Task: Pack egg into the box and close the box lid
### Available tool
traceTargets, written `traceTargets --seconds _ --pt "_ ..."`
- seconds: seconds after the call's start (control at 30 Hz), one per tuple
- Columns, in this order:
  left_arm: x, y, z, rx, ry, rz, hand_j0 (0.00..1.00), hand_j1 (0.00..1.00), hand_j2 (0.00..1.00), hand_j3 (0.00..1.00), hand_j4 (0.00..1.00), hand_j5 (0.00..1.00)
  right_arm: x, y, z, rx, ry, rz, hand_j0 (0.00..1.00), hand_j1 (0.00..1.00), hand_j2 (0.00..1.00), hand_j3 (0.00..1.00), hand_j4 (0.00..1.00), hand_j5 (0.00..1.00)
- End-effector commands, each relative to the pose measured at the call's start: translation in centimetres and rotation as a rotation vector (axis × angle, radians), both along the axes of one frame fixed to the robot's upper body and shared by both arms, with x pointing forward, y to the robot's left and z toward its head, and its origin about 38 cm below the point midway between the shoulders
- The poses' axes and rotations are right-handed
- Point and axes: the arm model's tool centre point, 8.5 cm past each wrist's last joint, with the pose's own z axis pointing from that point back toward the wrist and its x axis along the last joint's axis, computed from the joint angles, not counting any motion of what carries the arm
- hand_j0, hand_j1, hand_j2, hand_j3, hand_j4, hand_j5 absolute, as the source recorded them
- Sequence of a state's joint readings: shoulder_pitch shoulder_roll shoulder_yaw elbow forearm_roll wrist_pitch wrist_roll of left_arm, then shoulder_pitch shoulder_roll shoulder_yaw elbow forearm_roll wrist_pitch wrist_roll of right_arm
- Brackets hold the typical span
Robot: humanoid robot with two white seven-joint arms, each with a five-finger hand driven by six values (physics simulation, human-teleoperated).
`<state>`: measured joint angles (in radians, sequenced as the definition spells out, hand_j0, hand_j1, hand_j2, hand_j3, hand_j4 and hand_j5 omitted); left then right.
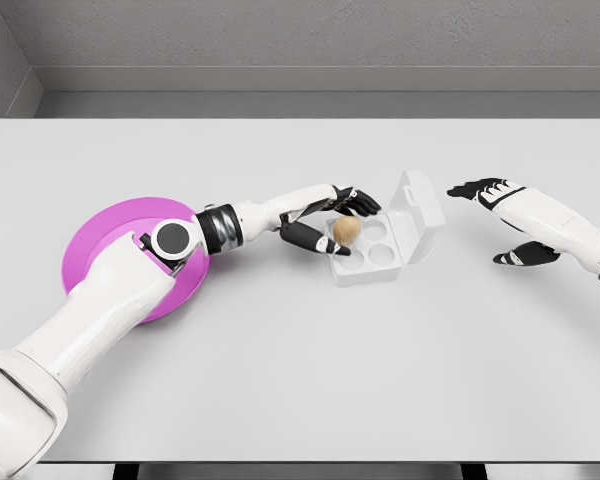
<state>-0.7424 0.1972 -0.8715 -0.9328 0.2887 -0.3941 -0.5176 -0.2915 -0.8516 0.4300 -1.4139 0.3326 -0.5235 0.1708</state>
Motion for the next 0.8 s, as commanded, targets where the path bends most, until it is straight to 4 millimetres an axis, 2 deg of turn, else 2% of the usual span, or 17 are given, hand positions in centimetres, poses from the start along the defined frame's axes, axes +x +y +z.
traceTargets --seconds 0.0,0.07,0.1,0.2,0.27,0.33,0.4,0.5,0.57,0.67,0.77 --pt "0.1 0.1 0.3 -0.004 -0.012 0.002 0.87 0.87 0.87 0.87 0.87 0.87 0.0 0.0 0.1 0.005 0.000 -0.002 1.00 1.00 1.00 1.00 1.00 1.00" --pt "0.4 0.5 1.4 -0.013 -0.051 0.009 0.94 0.94 0.94 0.94 0.94 0.94 0.0 0.0 0.1 0.005 0.000 -0.002 1.00 1.00 1.00 1.00 1.00 1.00" --pt "0.5 0.8 2.9 -0.036 -0.090 0.013 1.00 1.00 1.00 1.00 1.00 1.00 0.0 0.0 0.1 0.005 0.000 -0.002 1.00 1.00 1.00 1.00 1.00 1.00" --pt "0.1 2.3 7.6 -0.078 -0.208 -0.009 1.00 1.00 1.00 1.00 1.00 1.00 0.0 -0.1 0.1 0.005 0.000 -0.003 1.00 1.00 1.00 1.00 1.00 1.00" --pt "-0.4 4.8 10.4 -0.100 -0.285 0.006 1.00 1.00 1.00 1.00 1.00 1.00 0.0 -0.1 0.1 0.003 0.000 -0.002 1.00 1.00 1.00 1.00 1.00 1.00" --pt "-1.7 7.4 11.4 -0.108 -0.323 0.019 1.00 1.00 1.00 1.00 1.00 1.00 0.0 -0.1 0.0 0.003 0.001 -0.002 1.00 1.00 1.00 1.00 1.00 1.00" --pt "-4.1 11.0 13.0 -0.097 -0.368 -0.009 1.00 1.00 1.00 1.00 1.00 1.00 -0.1 -0.1 0.0 0.003 0.003 -0.004 1.00 1.00 1.00 1.00 1.00 1.00" --pt "-6.6 16.5 15.8 -0.127 -0.464 0.005 1.00 1.00 1.00 1.00 1.00 1.00 -0.1 -0.1 0.0 0.003 0.003 -0.004 1.00 1.00 1.00 1.00 1.00 1.00" --pt "-7.6 19.3 15.8 -0.110 -0.505 0.019 1.00 1.00 1.00 1.00 1.00 1.00 -0.1 -0.1 -0.1 0.003 0.004 -0.002 1.00 1.00 1.00 1.00 1.00 1.00" --pt "-6.7 24.7 13.3 -0.005 -0.433 0.155 1.00 1.00 1.00 1.00 1.00 1.00 -0.1 -0.1 -0.1 0.003 0.006 -0.002 1.00 1.00 1.00 1.00 1.00 1.00" --pt "-6.9 26.1 12.1 0.023 -0.402 0.189 1.00 1.00 1.00 1.00 1.00 1.00 -0.1 0.1 0.0 0.007 0.002 0.003 1.00 1.00 1.00 1.00 1.00 1.00"
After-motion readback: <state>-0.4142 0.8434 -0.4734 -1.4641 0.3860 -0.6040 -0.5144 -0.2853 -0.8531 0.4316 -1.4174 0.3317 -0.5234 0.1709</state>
